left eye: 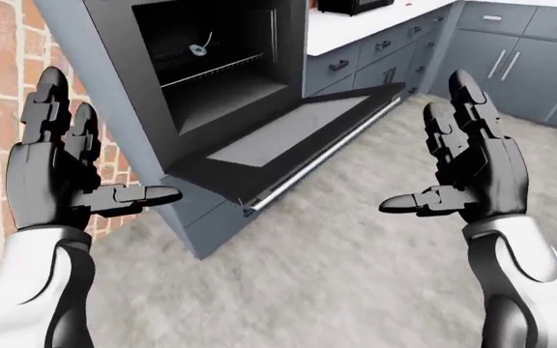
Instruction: Close the oven door.
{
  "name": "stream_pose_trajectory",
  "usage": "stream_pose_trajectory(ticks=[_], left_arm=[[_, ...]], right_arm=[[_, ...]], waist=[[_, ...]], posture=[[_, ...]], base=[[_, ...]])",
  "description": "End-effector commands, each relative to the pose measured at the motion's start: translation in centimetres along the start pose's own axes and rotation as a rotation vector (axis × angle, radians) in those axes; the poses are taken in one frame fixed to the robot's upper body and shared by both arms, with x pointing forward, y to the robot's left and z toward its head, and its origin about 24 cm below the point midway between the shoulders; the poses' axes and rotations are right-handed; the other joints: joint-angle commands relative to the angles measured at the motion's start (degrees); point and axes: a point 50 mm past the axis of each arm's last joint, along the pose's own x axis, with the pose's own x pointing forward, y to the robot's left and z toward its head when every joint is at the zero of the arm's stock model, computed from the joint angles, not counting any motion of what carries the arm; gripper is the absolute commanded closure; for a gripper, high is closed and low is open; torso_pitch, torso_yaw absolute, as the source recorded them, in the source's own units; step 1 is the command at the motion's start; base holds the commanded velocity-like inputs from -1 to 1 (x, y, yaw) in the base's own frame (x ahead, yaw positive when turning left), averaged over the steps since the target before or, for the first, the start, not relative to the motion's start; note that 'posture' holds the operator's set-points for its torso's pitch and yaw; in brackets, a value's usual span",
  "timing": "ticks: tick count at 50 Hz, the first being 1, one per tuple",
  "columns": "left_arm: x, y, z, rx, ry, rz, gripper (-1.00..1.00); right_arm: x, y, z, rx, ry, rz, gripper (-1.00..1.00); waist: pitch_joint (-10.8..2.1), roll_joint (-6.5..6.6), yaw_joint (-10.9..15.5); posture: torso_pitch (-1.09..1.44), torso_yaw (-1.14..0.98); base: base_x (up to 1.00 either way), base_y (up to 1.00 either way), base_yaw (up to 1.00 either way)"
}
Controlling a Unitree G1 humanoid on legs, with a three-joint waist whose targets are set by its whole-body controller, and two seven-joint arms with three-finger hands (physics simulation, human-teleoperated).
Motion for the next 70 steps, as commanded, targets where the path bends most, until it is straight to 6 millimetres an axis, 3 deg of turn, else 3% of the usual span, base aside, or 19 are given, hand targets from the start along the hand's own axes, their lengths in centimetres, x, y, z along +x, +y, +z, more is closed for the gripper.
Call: stream_pose_trajectory(ticks=[1, 9, 12, 13, 14, 21, 25, 33, 35, 37, 41, 46, 48, 49, 57, 61, 62, 64, 70], left_arm=[[0.0, -0.2, 1.5, 0.010, -0.083, -0.006, -1.00], [0.0, 0.0, 1.7, 0.008, -0.085, -0.001, -1.00], [0.0, 0.0, 1.8, 0.007, -0.086, 0.001, -1.00], [0.1, 0.0, 1.8, 0.007, -0.086, 0.001, -1.00], [0.1, 0.0, 1.8, 0.007, -0.086, 0.001, -1.00], [0.1, 0.1, 1.9, 0.004, -0.087, 0.004, -1.00], [0.1, 0.1, 1.9, 0.004, -0.087, 0.003, -1.00], [0.1, 0.2, 1.9, 0.004, -0.087, 0.005, -1.00], [0.1, 0.2, 1.9, 0.004, -0.087, 0.005, -1.00], [0.1, 0.2, 2.0, 0.004, -0.087, 0.006, -1.00], [0.0, 0.2, 2.0, 0.005, -0.088, 0.007, -1.00], [0.0, 0.2, 2.0, 0.006, -0.089, 0.006, -1.00], [0.0, 0.2, 2.1, 0.006, -0.090, 0.006, -1.00], [0.1, 0.2, 2.1, 0.006, -0.090, 0.006, -1.00], [0.1, 0.2, 2.2, 0.006, -0.092, 0.005, -1.00], [0.1, 0.2, 2.1, 0.007, -0.091, 0.006, -1.00], [0.1, 0.2, 2.1, 0.006, -0.091, 0.006, -1.00], [0.1, 0.2, 2.1, 0.006, -0.091, 0.007, -1.00], [0.1, 0.3, 2.1, 0.007, -0.091, 0.008, -1.00]], right_arm=[[0.0, -0.1, 1.5, -0.023, -0.081, -0.001, -1.00], [0.0, -0.1, 1.8, -0.009, -0.077, -0.003, -1.00], [0.1, -0.1, 1.8, -0.008, -0.078, -0.004, -1.00], [0.1, -0.1, 1.9, -0.008, -0.078, -0.004, -1.00], [0.1, -0.1, 1.9, -0.007, -0.078, -0.004, -1.00], [0.2, -0.2, 2.3, 0.010, -0.078, -0.012, -1.00], [0.4, -0.5, 2.5, 0.009, -0.081, -0.037, -1.00], [0.4, -0.5, 2.5, -0.003, -0.084, -0.033, -1.00], [0.4, -0.5, 2.5, -0.002, -0.083, -0.032, -1.00], [0.3, -0.4, 2.5, -0.001, -0.082, -0.029, -1.00], [0.3, -0.4, 2.7, 0.000, -0.083, -0.028, -1.00], [0.3, -0.4, 2.6, 0.002, -0.083, -0.025, -1.00], [0.3, -0.4, 2.6, 0.003, -0.082, -0.025, -1.00], [0.3, -0.4, 2.7, 0.003, -0.083, -0.025, -1.00], [0.3, -0.5, 2.8, 0.005, -0.085, -0.025, -1.00], [0.3, -0.4, 2.8, 0.005, -0.085, -0.024, -1.00], [0.3, -0.4, 2.8, 0.005, -0.085, -0.025, -1.00], [0.3, -0.4, 2.9, 0.004, -0.086, -0.025, -1.00], [0.3, -0.4, 3.0, 0.003, -0.089, -0.023, -1.00]], waist=[[-0.50, 1.13, -0.41], [-1.14, -3.54, 1.55], [-3.63, -7.75, 1.68], [-1.17, -5.83, 0.79], [-0.50, -6.94, 1.27], [-1.30, -4.50, -0.21], [-2.54, 0.56, 0.24], [-0.58, -3.74, 0.34], [-1.90, -5.75, 0.65], [-1.95, -4.48, 0.14], [-3.10, -5.36, 0.28], [-2.07, -1.64, -0.14], [-3.36, 2.72, 0.01], [-2.78, -0.17, 0.22], [-2.28, -3.19, 0.28], [-2.68, -7.93, 0.30], [-2.26, -5.96, -0.24], [-2.37, -6.58, -0.03], [-1.70, -3.69, 0.00]], posture=[[0.00, 0.00], [0.00, 0.00], [0.00, 0.00], [0.00, 0.00], [0.00, 0.00], [0.00, 0.00], [0.00, 0.00], [0.00, 0.00], [0.00, 0.00], [0.00, 0.00], [0.00, 0.00], [0.00, 0.00], [0.00, 0.00], [0.00, 0.00], [0.00, 0.00], [0.00, 0.00], [0.00, 0.00], [0.00, 0.00], [0.00, 0.00]], base=[[0.43, 0.00, 0.00], [0.41, 0.11, 0.00], [0.34, 0.16, 0.00], [0.34, 0.16, 0.00], [0.34, 0.15, 0.00], [0.28, 0.20, 0.00], [0.05, 0.05, 0.00], [0.00, 0.00, 0.00], [0.00, 0.04, 0.00], [0.00, 0.17, 0.00], [0.00, 0.17, 0.00], [0.00, 0.17, 0.00], [0.00, 0.17, 0.00], [0.00, 0.17, 0.00], [0.00, 0.17, 0.00], [0.00, 0.17, 0.00], [0.00, 0.16, 0.00], [0.00, 0.17, 0.00], [0.00, 0.17, 0.00]])
